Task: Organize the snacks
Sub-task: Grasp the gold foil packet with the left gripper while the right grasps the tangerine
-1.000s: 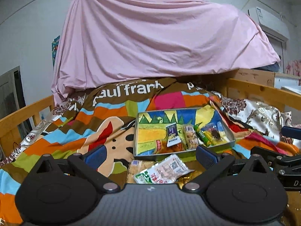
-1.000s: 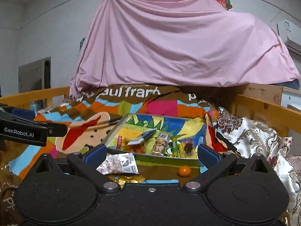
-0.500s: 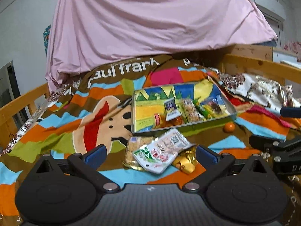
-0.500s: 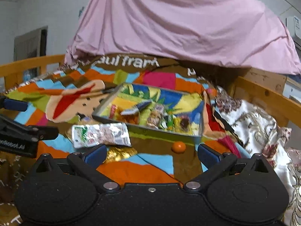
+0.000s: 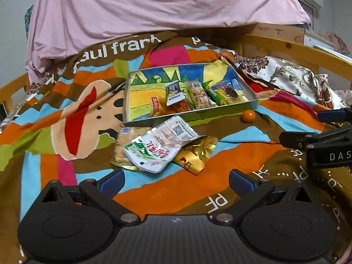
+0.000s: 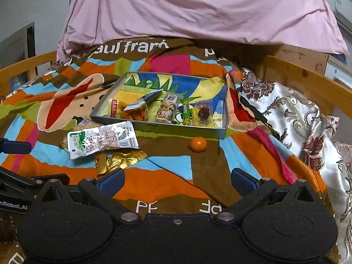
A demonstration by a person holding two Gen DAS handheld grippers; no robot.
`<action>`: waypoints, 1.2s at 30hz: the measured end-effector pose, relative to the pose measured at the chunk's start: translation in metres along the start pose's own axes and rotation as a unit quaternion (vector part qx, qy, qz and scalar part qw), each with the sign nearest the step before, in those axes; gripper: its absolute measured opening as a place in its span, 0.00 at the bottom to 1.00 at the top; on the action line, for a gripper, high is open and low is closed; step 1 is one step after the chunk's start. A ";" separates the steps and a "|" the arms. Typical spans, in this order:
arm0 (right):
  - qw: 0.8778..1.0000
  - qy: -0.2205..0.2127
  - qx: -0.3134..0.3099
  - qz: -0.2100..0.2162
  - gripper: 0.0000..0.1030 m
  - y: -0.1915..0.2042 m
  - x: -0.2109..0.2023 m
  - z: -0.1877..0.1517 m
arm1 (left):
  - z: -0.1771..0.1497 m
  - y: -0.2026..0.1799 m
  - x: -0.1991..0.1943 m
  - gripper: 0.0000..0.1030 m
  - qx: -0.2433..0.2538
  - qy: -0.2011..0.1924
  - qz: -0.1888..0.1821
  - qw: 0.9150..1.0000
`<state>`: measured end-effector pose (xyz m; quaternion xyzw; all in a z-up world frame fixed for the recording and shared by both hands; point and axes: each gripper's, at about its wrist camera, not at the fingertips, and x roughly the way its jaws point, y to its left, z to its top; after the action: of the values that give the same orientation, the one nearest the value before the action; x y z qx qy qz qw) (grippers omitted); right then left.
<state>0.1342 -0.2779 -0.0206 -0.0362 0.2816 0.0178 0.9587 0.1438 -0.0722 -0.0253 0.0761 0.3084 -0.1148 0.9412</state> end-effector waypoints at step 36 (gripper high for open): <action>0.993 0.039 -0.081 0.071 0.99 -0.029 0.134 0.019 | 0.016 -0.001 0.134 1.00 0.015 0.071 -0.112 0.991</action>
<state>0.2589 -0.3036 -0.0751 -0.0945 0.3179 0.1071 0.9373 0.2572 -0.0997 -0.0925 0.0630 0.3789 -0.2186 0.8970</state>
